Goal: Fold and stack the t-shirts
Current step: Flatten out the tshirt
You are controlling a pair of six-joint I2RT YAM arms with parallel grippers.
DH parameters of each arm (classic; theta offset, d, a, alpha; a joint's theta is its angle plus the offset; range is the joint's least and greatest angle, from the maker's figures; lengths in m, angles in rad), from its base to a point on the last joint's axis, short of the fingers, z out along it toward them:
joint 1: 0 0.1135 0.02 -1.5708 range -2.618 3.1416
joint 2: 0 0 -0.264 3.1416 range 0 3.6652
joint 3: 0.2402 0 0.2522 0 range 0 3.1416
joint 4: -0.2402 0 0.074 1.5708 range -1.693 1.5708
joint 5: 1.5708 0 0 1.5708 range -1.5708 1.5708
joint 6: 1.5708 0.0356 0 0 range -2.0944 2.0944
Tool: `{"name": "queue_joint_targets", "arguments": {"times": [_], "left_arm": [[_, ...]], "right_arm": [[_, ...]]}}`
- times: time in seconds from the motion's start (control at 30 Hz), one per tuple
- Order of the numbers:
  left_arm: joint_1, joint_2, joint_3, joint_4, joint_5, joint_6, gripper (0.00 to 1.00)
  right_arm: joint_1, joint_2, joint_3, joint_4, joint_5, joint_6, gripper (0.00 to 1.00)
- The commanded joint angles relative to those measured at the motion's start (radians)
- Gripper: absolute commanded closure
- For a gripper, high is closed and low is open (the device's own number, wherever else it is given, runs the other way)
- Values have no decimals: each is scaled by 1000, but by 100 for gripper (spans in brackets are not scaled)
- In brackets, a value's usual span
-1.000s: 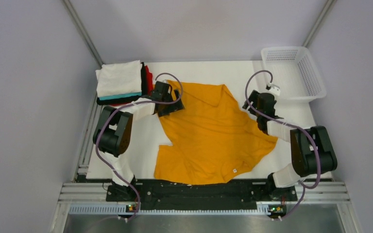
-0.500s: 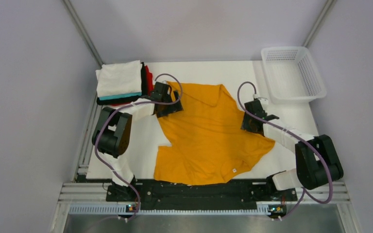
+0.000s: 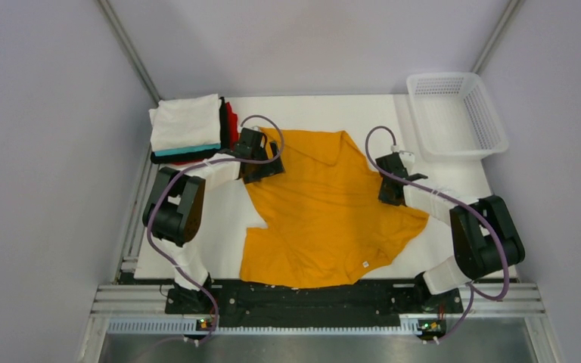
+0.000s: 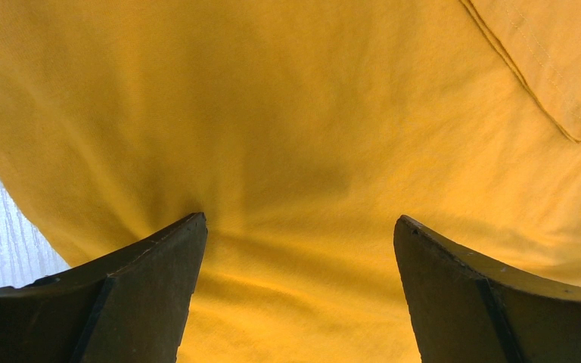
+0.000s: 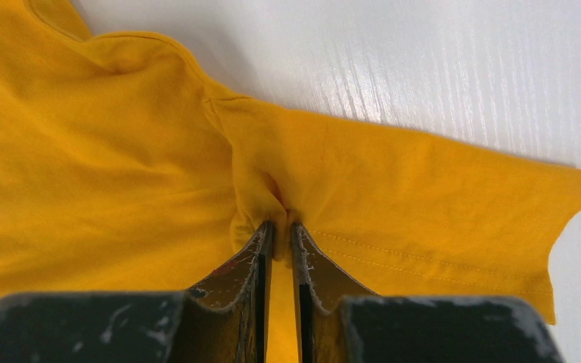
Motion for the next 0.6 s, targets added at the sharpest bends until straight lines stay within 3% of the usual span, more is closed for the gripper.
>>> {"name": "queue_joint_targets", "arguments": {"times": [0.0, 0.3, 0.57], "left_arm": [[12, -13, -29, -74, -28, 21, 1], [12, -8, -28, -75, -30, 23, 1], [12, -8, -34, -69, -23, 27, 1]], "right_arm": [[3, -40, 60, -62, 81, -34, 97], [-16, -36, 142, -155, 164, -181, 100], [-85, 96, 276, 59, 168, -521, 100]]}}
